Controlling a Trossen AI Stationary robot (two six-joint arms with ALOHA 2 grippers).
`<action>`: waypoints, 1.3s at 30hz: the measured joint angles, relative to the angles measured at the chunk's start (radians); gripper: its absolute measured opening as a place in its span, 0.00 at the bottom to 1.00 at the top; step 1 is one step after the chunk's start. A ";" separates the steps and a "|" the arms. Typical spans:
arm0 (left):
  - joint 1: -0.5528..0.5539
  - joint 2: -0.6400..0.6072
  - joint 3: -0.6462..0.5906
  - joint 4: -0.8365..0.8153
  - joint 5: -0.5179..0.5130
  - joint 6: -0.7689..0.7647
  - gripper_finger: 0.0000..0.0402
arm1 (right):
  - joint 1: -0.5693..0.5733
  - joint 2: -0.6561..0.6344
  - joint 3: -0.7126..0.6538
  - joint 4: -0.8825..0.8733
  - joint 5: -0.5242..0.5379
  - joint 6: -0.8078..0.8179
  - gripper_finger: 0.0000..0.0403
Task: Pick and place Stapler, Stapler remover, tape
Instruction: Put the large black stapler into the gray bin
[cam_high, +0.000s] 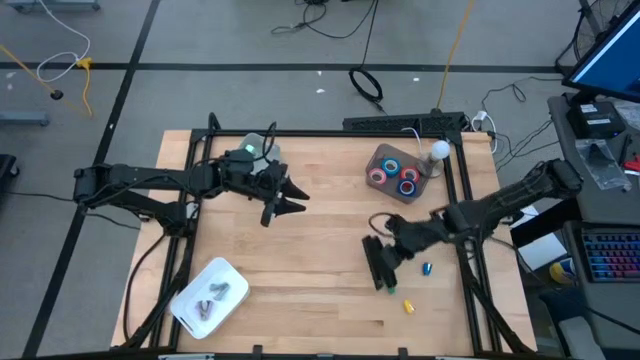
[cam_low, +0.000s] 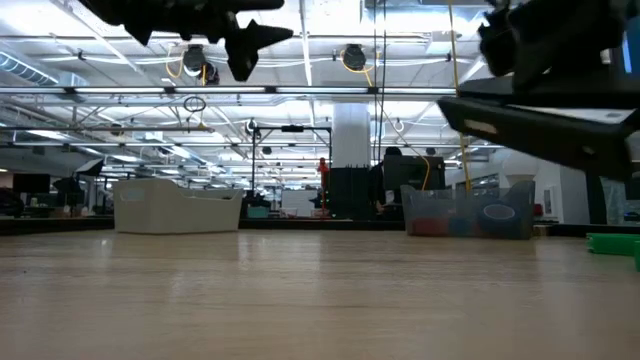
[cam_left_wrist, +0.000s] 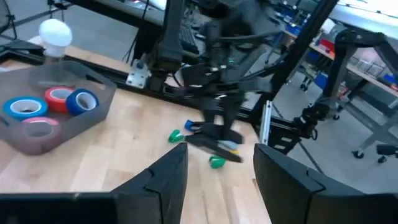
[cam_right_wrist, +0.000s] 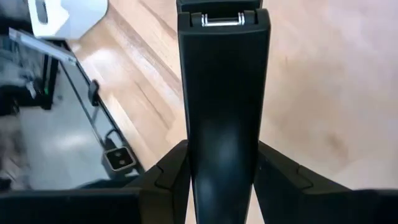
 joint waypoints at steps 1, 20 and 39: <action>-0.007 0.000 0.020 -0.027 -0.005 0.006 0.46 | -0.037 0.000 0.000 0.000 -0.022 -0.060 0.32; -0.120 0.027 0.291 -0.383 -0.382 0.061 0.46 | -0.327 0.166 0.384 -0.195 0.067 -0.944 0.32; -0.182 0.216 0.534 -0.651 -0.527 0.184 0.46 | -0.331 0.383 0.647 -0.312 0.090 -1.157 0.32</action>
